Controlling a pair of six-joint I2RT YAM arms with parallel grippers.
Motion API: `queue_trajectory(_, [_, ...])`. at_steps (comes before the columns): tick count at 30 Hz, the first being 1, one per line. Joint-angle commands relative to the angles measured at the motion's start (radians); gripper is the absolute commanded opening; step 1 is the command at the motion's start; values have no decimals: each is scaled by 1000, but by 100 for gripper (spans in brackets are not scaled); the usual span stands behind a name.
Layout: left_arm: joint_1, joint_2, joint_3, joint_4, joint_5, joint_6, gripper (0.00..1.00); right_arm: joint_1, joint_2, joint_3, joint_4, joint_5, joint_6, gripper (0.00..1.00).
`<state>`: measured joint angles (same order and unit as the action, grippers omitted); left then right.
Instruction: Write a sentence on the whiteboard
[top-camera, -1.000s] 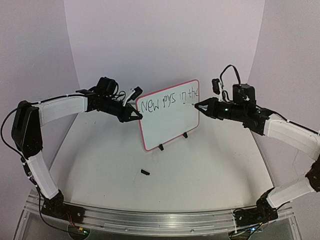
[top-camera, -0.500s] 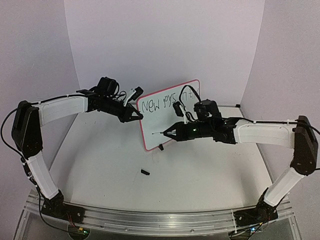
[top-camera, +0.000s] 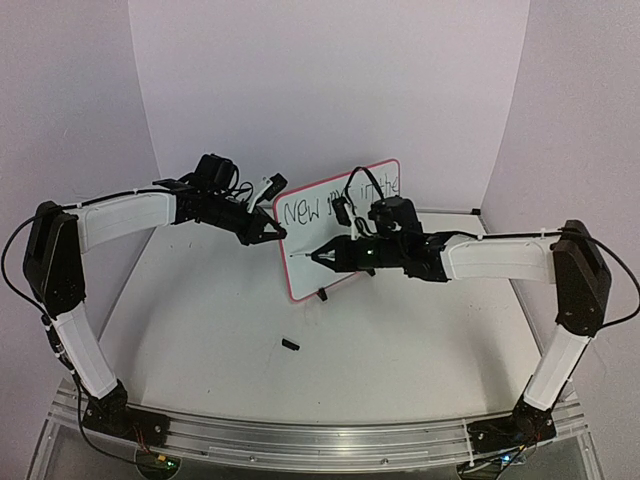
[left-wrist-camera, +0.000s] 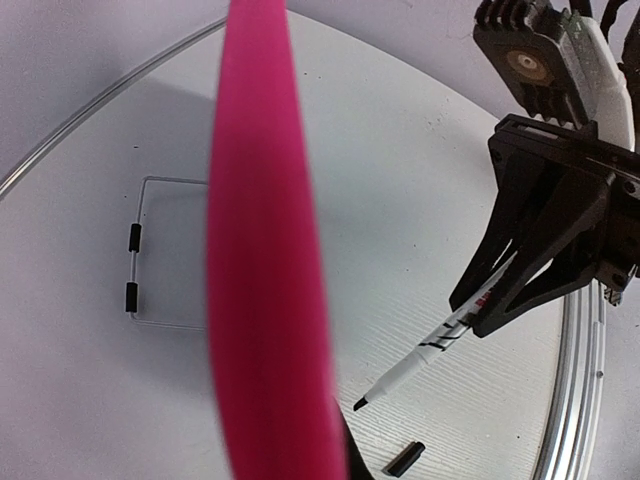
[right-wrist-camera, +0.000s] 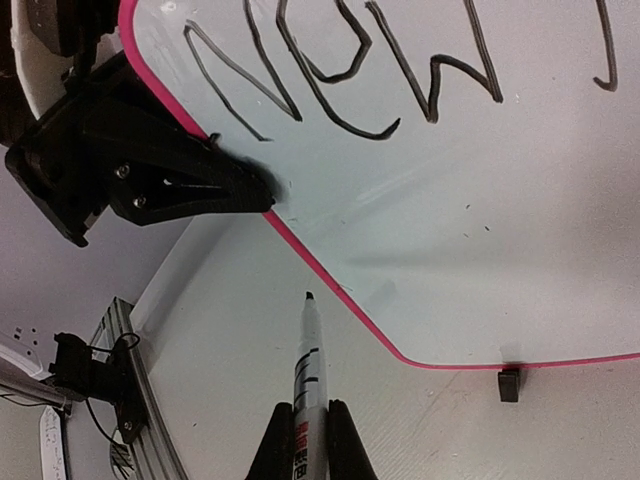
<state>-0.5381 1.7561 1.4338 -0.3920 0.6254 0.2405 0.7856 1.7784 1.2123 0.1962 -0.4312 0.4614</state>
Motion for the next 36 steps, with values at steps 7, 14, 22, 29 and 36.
queue_trajectory(7, [-40, 13, -7, -137, 53, 18, 0, 0, 58, 70, 58, 49, 24, 0])
queue_trajectory(14, [-40, 14, -7, -136, 51, 18, 0, 1, 72, 68, 57, 83, 30, 0])
queue_trajectory(22, [-40, 15, -8, -137, 51, 18, 0, 0, 91, 58, 47, 91, 30, 0])
queue_trajectory(29, [-40, 16, -8, -137, 51, 18, 0, 1, 98, 64, 36, 89, 28, 0])
queue_trajectory(36, [-40, 16, -7, -135, 51, 19, 0, 1, 86, 89, 42, 94, 38, 0])
